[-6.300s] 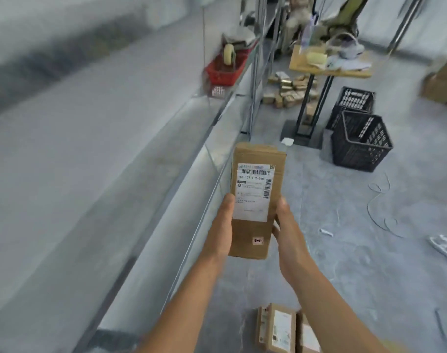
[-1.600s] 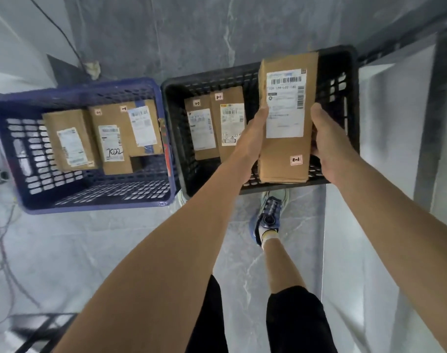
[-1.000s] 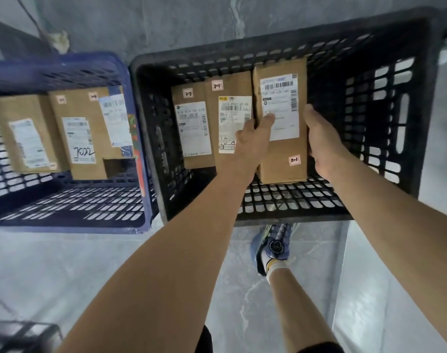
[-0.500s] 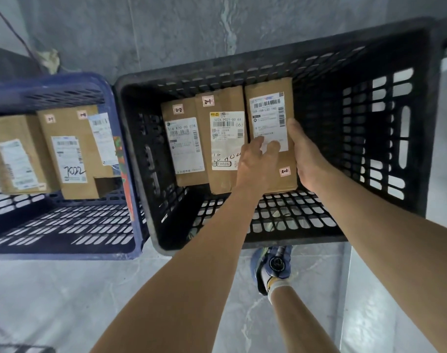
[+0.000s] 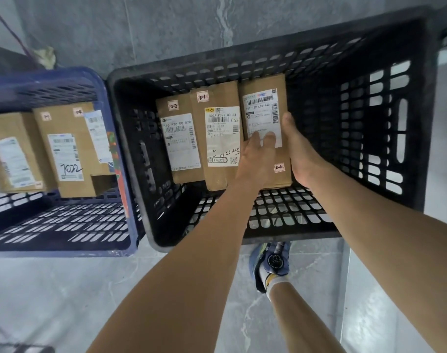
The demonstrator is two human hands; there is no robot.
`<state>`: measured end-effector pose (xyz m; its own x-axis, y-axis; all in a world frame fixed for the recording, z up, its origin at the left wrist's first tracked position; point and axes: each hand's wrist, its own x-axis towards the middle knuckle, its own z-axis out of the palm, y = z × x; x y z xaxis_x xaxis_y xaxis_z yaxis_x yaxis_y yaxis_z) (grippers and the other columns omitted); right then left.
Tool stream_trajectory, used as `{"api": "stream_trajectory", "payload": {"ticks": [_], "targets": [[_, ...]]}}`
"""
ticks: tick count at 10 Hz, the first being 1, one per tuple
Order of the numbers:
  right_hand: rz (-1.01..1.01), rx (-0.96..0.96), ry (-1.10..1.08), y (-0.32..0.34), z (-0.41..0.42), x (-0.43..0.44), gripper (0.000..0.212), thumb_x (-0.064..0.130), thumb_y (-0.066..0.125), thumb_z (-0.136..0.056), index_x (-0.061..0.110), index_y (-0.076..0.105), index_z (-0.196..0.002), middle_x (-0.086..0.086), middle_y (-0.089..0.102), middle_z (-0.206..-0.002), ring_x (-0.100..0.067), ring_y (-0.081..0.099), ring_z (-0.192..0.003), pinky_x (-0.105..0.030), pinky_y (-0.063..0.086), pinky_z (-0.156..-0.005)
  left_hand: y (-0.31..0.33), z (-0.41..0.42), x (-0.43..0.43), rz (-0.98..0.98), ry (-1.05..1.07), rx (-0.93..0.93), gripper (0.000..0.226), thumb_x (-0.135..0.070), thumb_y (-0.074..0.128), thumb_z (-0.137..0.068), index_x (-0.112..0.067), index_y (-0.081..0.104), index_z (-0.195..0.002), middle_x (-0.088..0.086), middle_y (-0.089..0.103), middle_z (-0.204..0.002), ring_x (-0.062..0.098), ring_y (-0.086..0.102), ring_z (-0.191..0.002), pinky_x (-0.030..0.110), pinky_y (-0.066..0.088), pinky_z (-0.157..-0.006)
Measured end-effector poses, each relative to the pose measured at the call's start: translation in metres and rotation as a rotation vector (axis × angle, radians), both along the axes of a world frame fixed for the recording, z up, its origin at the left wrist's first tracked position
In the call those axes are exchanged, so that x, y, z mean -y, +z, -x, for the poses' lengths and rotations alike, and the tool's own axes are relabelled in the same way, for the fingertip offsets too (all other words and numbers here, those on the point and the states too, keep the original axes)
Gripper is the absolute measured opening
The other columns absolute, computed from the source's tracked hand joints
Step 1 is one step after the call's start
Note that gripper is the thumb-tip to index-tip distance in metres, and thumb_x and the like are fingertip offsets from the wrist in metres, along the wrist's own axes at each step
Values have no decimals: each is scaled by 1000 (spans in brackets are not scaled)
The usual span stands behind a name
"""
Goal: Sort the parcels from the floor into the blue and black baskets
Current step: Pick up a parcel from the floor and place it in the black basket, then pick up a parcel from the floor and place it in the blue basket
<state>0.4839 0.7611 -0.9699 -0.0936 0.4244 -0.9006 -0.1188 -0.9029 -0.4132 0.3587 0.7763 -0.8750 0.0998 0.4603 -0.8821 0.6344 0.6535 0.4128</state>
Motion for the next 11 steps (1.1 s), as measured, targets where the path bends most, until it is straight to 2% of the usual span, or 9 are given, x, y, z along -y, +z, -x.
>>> {"api": "stream_trajectory", "payload": {"ticks": [1,2,3,4,5,7,9,10,11], "targets": [[25,51,8,55,6,-14,99,101,37,-76,46,40,-158,5,58,-152,-21,52,-142,-57,38,-119,46,6,-14,47,119,63,73,-49,35,-99,-6,34,-158,18,30,-165,35,26,-153,52,26,-123],[10,96,-23,118,10,-27,65,71,22,-105,35,60,-143,15,73,-106,1,70,-101,-23,57,-80,76,8,-18,17,291,76,69,-57,34,-101,-11,46,-151,15,46,-155,35,41,-145,53,34,-119],[-87,162,-52,189,15,-37,58,57,21,-111,28,45,-155,35,45,-113,15,54,-81,-3,44,-61,121,12,-26,-37,377,78,62,-60,33,-105,-21,48,-151,7,51,-153,27,46,-141,50,34,-119],[-183,165,-110,244,12,-48,65,61,25,-109,27,33,-163,16,45,-154,-3,43,-140,-19,37,-104,181,22,-40,-95,432,115,63,-65,35,-104,-27,46,-153,2,48,-157,23,43,-144,47,32,-119],[-273,163,-164,315,12,-62,73,68,29,-104,29,24,-166,6,22,-174,-14,19,-160,-40,14,-128,246,29,-59,-157,435,177,66,-67,37,-102,-28,46,-153,1,48,-157,22,43,-145,51,32,-121],[-478,161,-256,454,17,-86,77,71,28,-100,32,22,-166,11,23,-173,-8,20,-158,-40,14,-131,383,45,-95,-294,365,273,90,-87,39,-83,-31,48,-153,-5,48,-157,16,43,-145,50,29,-124],[-665,218,-368,609,38,-68,80,76,32,-91,40,28,-163,25,36,-161,9,37,-140,-19,29,-111,521,55,-99,-361,239,433,70,-71,40,-99,-27,48,-153,-6,49,-156,13,44,-143,48,30,-124],[-744,268,-455,679,52,-47,69,73,30,-96,46,31,-159,39,44,-140,25,44,-118,-15,32,-106,590,55,-95,-410,203,502,57,-64,42,-102,-29,56,-144,-8,57,-146,12,51,-137,48,34,-122],[-828,304,-548,744,62,-22,74,74,31,-96,42,29,-162,42,44,-138,30,45,-115,-15,32,-108,650,51,-85,-476,112,592,53,-64,42,-102,-31,61,-139,-11,61,-141,9,55,-132,48,39,-119]]}}
